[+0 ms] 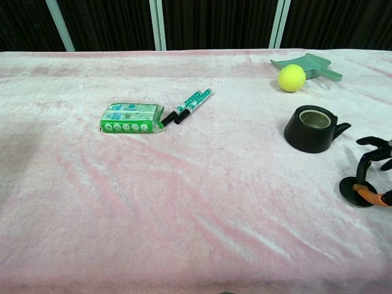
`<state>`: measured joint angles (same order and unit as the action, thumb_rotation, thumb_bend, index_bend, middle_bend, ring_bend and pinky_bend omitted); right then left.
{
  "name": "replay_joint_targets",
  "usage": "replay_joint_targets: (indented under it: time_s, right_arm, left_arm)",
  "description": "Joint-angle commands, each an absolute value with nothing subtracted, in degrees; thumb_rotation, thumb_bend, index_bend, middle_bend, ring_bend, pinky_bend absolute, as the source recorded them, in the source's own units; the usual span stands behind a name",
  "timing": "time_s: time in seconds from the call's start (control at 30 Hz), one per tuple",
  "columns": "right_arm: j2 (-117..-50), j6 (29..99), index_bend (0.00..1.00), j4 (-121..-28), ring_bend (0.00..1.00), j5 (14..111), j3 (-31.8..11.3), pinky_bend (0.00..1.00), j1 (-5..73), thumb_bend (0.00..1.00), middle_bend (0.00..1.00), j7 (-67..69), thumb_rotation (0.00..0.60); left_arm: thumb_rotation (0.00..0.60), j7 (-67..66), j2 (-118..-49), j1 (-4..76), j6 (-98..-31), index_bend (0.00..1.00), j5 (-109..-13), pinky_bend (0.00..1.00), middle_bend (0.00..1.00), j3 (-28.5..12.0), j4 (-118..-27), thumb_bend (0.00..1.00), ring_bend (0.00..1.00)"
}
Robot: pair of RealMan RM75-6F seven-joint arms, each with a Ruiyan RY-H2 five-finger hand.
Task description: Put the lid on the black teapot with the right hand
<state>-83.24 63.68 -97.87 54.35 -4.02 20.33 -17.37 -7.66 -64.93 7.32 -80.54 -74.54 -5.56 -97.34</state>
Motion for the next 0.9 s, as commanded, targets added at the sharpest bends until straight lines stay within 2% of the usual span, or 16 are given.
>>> replay_joint_targets:
  time_s: [0.03, 0.9]
  right_arm:
    - [-83.29, 63.65, 0.66, -97.78, 0.14, 54.29, -4.06, 0.18, 20.33, 0.30, 0.00, -17.32, 0.600]
    - [-83.41, 63.45, 0.68, -97.88, 0.14, 54.60, -4.25, 0.18, 20.49, 0.30, 0.00, -17.18, 0.600]
  left_arm:
    - [0.600, -7.66, -64.91, 7.33, -80.53, 0.18, -74.53, 0.00, 0.00, -5.56, -97.36, 0.41, 0.00]
    - [0.600, -7.88, -64.90, 7.38, -80.35, 0.18, -74.40, 0.00, 0.00, -5.48, -97.46, 0.41, 0.00]
